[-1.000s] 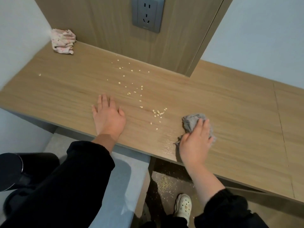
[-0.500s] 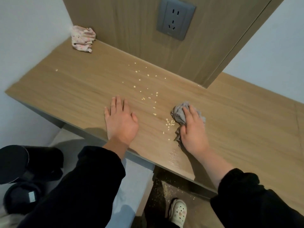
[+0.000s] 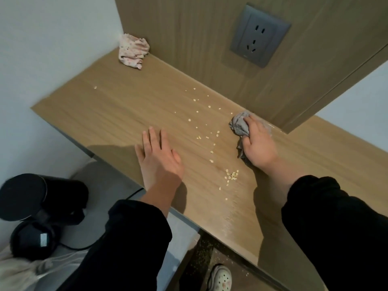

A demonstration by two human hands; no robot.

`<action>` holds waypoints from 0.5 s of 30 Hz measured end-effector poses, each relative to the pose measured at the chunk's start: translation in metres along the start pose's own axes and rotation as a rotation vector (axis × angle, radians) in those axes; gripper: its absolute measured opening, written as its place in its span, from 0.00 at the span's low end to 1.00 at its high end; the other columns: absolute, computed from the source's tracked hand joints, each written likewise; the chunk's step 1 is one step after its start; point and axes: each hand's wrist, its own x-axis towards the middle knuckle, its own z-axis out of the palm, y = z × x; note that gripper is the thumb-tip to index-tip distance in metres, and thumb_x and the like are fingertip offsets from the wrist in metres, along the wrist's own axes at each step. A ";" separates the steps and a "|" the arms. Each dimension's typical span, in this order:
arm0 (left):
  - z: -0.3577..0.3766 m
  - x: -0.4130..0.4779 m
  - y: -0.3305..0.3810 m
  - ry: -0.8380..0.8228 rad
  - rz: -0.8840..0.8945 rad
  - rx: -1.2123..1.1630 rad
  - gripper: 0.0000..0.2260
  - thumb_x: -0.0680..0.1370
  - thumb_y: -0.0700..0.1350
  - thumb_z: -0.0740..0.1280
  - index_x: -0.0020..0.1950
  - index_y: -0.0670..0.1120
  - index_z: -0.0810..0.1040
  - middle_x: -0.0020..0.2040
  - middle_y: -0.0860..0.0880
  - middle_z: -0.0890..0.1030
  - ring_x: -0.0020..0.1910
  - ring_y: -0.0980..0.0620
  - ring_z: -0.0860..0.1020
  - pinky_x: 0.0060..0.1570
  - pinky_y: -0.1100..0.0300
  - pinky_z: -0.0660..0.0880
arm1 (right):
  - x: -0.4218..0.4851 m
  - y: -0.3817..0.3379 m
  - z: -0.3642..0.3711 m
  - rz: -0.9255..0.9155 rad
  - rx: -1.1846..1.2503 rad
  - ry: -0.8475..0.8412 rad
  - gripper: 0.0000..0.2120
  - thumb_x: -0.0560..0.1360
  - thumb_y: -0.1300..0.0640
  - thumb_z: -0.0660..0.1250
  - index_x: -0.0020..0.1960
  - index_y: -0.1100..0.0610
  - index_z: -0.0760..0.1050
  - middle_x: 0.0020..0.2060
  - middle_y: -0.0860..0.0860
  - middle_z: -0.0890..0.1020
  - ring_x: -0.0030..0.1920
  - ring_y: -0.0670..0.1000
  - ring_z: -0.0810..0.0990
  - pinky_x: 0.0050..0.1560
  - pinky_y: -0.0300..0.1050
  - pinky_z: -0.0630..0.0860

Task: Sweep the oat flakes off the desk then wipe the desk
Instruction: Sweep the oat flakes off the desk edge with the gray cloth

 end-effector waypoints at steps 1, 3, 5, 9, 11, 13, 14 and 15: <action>0.001 0.000 0.000 0.006 -0.009 -0.004 0.28 0.81 0.52 0.47 0.79 0.47 0.42 0.79 0.44 0.42 0.78 0.45 0.42 0.76 0.45 0.45 | 0.007 -0.003 0.002 -0.015 0.011 -0.004 0.26 0.80 0.60 0.57 0.77 0.60 0.58 0.77 0.57 0.60 0.77 0.56 0.56 0.76 0.47 0.49; 0.002 -0.001 0.000 0.010 -0.013 -0.027 0.29 0.81 0.52 0.49 0.79 0.46 0.44 0.79 0.44 0.44 0.78 0.46 0.43 0.76 0.46 0.44 | 0.021 -0.009 0.006 -0.038 0.041 -0.023 0.26 0.79 0.61 0.57 0.77 0.59 0.58 0.77 0.57 0.59 0.77 0.55 0.56 0.77 0.48 0.50; 0.002 -0.001 0.001 0.008 -0.020 -0.036 0.29 0.80 0.51 0.51 0.79 0.44 0.48 0.79 0.43 0.47 0.78 0.46 0.43 0.75 0.46 0.44 | 0.034 -0.017 0.008 -0.069 0.072 -0.046 0.27 0.78 0.62 0.58 0.76 0.59 0.59 0.77 0.57 0.59 0.77 0.55 0.56 0.77 0.49 0.51; 0.000 0.000 0.002 0.023 -0.025 -0.066 0.28 0.80 0.50 0.52 0.79 0.43 0.53 0.79 0.43 0.50 0.78 0.45 0.45 0.75 0.44 0.43 | 0.043 -0.028 0.007 -0.195 0.090 -0.114 0.27 0.77 0.62 0.60 0.75 0.56 0.63 0.76 0.55 0.62 0.76 0.54 0.58 0.77 0.46 0.52; 0.000 -0.001 0.001 0.025 -0.031 -0.063 0.27 0.80 0.51 0.52 0.78 0.45 0.54 0.79 0.45 0.50 0.78 0.46 0.44 0.74 0.42 0.43 | 0.034 -0.028 0.005 -0.290 0.123 -0.176 0.27 0.76 0.63 0.62 0.74 0.54 0.66 0.76 0.52 0.63 0.76 0.52 0.59 0.75 0.43 0.51; 0.000 -0.001 0.001 0.027 -0.039 -0.076 0.26 0.80 0.52 0.52 0.78 0.48 0.54 0.79 0.48 0.52 0.78 0.46 0.45 0.74 0.42 0.43 | 0.022 -0.026 0.001 -0.390 0.156 -0.270 0.27 0.75 0.65 0.63 0.73 0.52 0.68 0.75 0.49 0.64 0.76 0.49 0.59 0.74 0.40 0.50; -0.001 0.000 0.001 0.030 -0.040 -0.093 0.26 0.80 0.52 0.53 0.78 0.49 0.55 0.79 0.48 0.53 0.78 0.46 0.46 0.75 0.43 0.43 | 0.017 -0.025 -0.001 -0.427 0.162 -0.325 0.27 0.75 0.65 0.63 0.72 0.52 0.69 0.75 0.48 0.65 0.76 0.48 0.59 0.74 0.39 0.50; -0.002 0.001 -0.002 0.034 -0.033 -0.111 0.26 0.80 0.52 0.54 0.78 0.49 0.57 0.79 0.49 0.54 0.78 0.46 0.47 0.75 0.45 0.44 | 0.014 -0.023 -0.004 -0.446 0.171 -0.377 0.26 0.75 0.66 0.62 0.72 0.51 0.70 0.75 0.48 0.65 0.75 0.47 0.60 0.74 0.38 0.50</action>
